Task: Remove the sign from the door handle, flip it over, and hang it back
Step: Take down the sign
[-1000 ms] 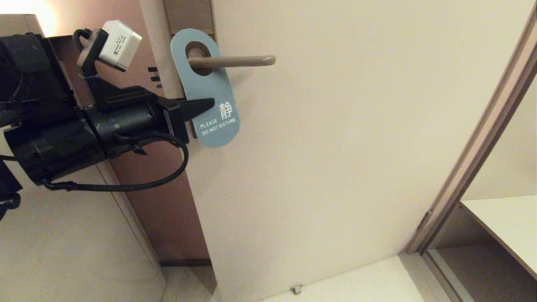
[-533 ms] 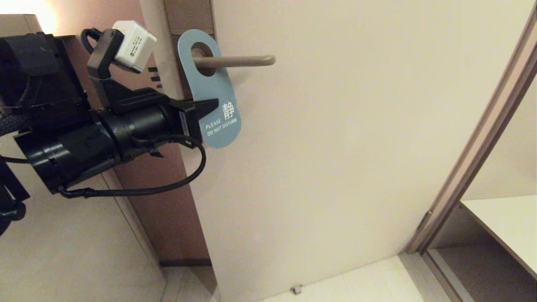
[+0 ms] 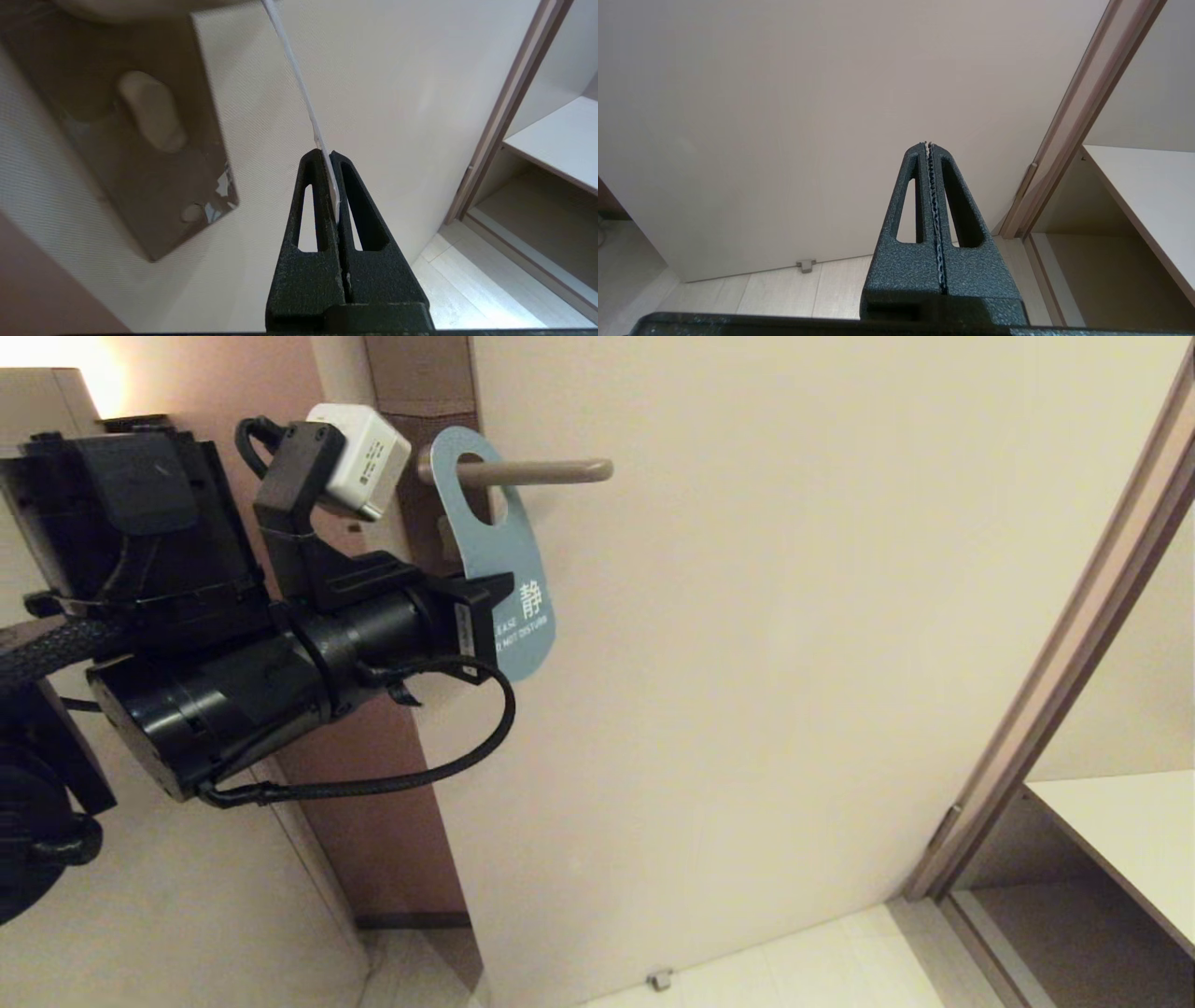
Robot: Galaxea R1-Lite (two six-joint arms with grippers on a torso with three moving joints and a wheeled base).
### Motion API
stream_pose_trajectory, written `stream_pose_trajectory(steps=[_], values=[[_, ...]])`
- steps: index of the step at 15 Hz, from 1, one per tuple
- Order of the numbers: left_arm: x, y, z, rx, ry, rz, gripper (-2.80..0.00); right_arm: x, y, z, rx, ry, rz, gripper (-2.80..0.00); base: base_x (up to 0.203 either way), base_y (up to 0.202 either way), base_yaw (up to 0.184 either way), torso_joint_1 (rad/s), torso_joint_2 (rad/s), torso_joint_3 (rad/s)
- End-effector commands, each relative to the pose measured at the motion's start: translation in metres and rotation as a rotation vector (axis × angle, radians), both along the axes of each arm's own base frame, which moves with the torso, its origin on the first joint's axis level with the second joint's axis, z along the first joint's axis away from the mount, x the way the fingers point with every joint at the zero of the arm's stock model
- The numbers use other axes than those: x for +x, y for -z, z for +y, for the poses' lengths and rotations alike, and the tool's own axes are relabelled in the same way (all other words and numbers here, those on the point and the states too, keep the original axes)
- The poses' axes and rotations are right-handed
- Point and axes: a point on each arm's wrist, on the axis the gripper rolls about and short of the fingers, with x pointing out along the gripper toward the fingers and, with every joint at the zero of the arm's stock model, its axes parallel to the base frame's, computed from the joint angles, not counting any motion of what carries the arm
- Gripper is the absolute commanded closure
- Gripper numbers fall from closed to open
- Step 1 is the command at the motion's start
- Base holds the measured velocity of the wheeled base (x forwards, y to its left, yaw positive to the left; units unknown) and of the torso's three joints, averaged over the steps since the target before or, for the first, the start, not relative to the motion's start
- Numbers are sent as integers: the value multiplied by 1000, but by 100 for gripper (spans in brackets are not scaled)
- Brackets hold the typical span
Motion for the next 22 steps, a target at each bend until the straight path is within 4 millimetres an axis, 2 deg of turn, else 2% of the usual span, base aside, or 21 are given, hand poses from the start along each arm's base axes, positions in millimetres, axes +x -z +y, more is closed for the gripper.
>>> stream_pose_trajectory(steps=[1,6,14,22], values=[[0,5,-9,11,15,12,0,0,0,0,-1,-1,1,0,0,0,0,0,0,0],[7,12,-19,40,26,21,0,0,0,0,-1,-1,0,0,0,0,0,0,0,0],[26,-2,-34,45,24,-39,0,0,0,0,-1,-1,1,0,0,0,0,0,0,0],[38,1,-45,58,24,-42,0,0,0,0,-1,-1,1,0,0,0,0,0,0,0]])
